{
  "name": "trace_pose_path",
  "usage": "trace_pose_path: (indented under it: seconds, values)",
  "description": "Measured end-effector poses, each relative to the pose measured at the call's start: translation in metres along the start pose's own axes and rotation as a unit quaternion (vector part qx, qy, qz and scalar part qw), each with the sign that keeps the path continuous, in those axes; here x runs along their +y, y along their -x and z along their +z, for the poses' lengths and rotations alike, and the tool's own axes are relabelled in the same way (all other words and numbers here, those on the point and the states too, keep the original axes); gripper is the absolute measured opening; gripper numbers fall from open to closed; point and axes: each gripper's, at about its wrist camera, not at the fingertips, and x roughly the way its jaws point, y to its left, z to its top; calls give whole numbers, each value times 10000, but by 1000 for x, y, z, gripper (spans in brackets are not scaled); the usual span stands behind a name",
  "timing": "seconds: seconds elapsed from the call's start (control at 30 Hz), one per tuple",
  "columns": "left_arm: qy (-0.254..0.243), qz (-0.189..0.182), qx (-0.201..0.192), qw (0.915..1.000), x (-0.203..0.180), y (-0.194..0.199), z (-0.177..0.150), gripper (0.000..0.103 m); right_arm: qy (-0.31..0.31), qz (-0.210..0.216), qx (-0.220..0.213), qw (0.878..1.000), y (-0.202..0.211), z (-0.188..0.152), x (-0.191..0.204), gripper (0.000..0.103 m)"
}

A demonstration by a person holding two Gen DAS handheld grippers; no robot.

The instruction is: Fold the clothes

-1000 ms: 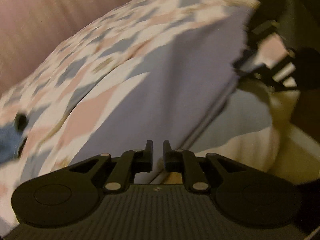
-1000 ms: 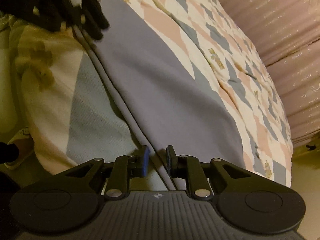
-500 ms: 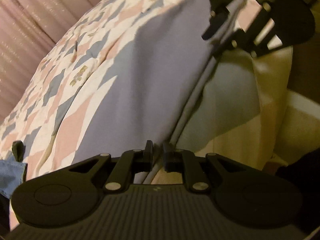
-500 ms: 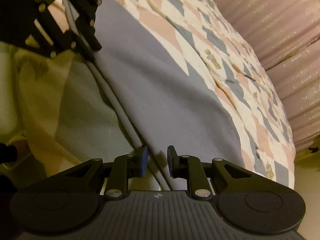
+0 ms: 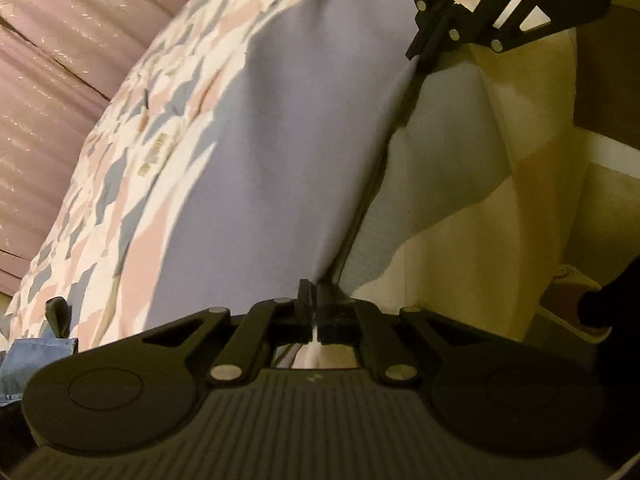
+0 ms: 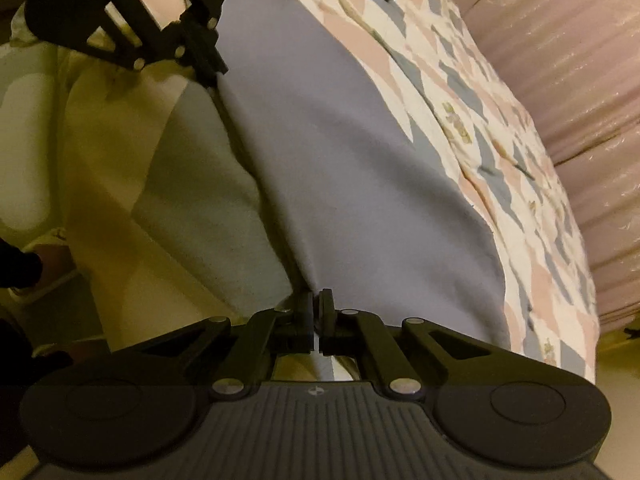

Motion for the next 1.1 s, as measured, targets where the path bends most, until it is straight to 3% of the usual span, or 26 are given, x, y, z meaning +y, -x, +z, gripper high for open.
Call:
trace_pose_path:
  seconds: [0.07, 0.13, 0.17, 0.23, 0.3, 0.4, 0.53, 0.57, 0.63, 0.7, 0.73, 0.83, 1.0, 1.1]
  values:
    - [304, -234, 31, 9993, 14, 10, 3, 6, -728, 302, -125, 9968, 13, 2, -24, 13]
    - [777, -448, 3, 9960, 35, 22, 5, 7, -1805, 541, -377, 9814, 22, -4, -57, 23]
    - [1259, -563, -97, 9904, 51, 26, 7, 7, -2342, 646, -498, 9688, 25, -7, -73, 24]
    - [2270, -722, -294, 9708, 81, 28, 9, 9, -3248, 660, -504, 9421, 14, -17, -97, 35]
    - [2640, -686, -10, 9621, 83, 12, 7, 10, -3963, 584, -361, 9156, -4, -30, -114, 35]
    - [3122, -619, 463, 9469, 83, -12, 4, 10, -3867, 383, 375, 9207, -32, -52, -108, 35]
    - [3765, -531, 1004, 9194, 87, -31, 1, 12, -3819, 163, 613, 9220, -12, -72, -113, 37]
    - [3944, -515, 1062, 9113, 91, -24, 2, 15, -3949, 124, 577, 9168, -6, -74, -118, 37]
    - [4311, -490, 1247, 8923, 98, -18, 3, 32, -4407, 112, 347, 8969, 4, -77, -131, 45]
    - [4601, -503, 1508, 8735, 103, -20, 4, 33, -4749, 245, 191, 8795, 0, -77, -140, 54]
    - [4744, -498, 1667, 8629, 105, -24, 4, 33, -4775, 304, 259, 8777, -8, -76, -141, 62]
    - [5123, -341, 2172, 8302, 114, -27, 0, 33, -4620, 350, 1046, 8800, -36, -76, -141, 56]
    - [5253, 169, 2101, 8244, 141, 41, 9, 33, -5068, 325, 1153, 8537, 4, -81, -162, 61]
    - [5383, 309, 1837, 8219, 162, 87, 17, 40, -5324, 157, 786, 8427, 49, -72, -178, 79]
